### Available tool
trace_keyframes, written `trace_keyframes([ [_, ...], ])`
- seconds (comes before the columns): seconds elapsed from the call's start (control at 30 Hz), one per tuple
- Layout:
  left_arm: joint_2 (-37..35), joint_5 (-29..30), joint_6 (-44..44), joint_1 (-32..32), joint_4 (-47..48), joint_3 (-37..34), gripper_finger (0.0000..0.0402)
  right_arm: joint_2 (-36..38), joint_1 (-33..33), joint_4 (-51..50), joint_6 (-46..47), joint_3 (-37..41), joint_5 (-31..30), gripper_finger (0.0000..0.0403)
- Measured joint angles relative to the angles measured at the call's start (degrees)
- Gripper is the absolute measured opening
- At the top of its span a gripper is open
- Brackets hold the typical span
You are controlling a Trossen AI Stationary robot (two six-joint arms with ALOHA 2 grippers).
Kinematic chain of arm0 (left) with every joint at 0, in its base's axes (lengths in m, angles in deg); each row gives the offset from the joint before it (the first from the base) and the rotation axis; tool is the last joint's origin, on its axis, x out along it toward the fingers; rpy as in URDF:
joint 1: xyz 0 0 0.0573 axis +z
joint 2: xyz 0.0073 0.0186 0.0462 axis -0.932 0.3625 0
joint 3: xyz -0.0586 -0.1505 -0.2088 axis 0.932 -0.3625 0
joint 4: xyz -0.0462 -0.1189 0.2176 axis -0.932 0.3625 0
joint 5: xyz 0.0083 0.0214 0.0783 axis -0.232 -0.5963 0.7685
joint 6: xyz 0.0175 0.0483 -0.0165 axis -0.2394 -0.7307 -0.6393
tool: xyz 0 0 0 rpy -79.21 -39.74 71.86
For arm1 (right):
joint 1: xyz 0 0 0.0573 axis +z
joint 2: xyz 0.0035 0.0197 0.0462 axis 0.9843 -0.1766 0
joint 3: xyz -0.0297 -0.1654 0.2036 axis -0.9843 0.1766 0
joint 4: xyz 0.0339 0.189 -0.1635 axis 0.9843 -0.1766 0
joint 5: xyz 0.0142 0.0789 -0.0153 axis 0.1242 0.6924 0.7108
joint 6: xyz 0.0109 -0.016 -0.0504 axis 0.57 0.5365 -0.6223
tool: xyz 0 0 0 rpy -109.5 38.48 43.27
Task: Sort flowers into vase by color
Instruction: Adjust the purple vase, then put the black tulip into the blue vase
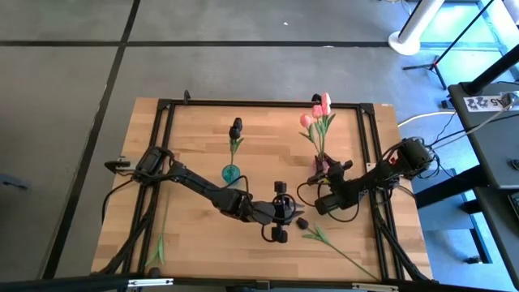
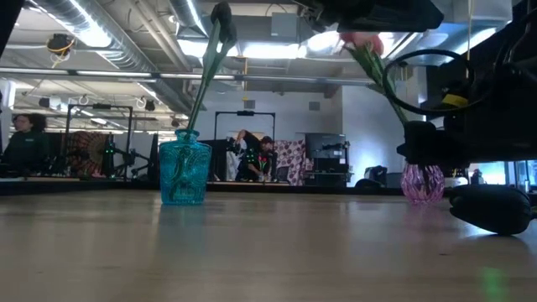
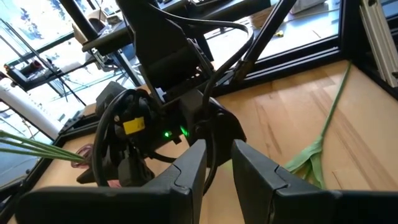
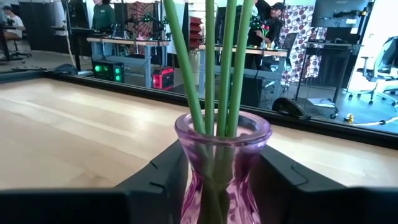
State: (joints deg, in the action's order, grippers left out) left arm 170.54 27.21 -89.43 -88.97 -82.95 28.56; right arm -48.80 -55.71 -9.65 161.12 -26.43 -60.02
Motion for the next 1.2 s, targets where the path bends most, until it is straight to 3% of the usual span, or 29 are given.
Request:
trace_keyframes([
  [0.27,0.00,0.00,-0.13,0.00,0.02,0.00,0.0074,0.04,0.00,-0.08,-0.36,-0.02,0.31,0.0147],
  [0.9,0.00,0.49,-0.02,-0.04,0.14,0.00,0.0074,0.23,0.00,-1.65,-3.60,-0.02,4.58,0.0239],
  [1.2,0.00,0.98,0.02,-0.12,0.26,0.00,0.0074,5.94,0.00,-6.16,-3.42,-0.02,4.86,0.0281],
])
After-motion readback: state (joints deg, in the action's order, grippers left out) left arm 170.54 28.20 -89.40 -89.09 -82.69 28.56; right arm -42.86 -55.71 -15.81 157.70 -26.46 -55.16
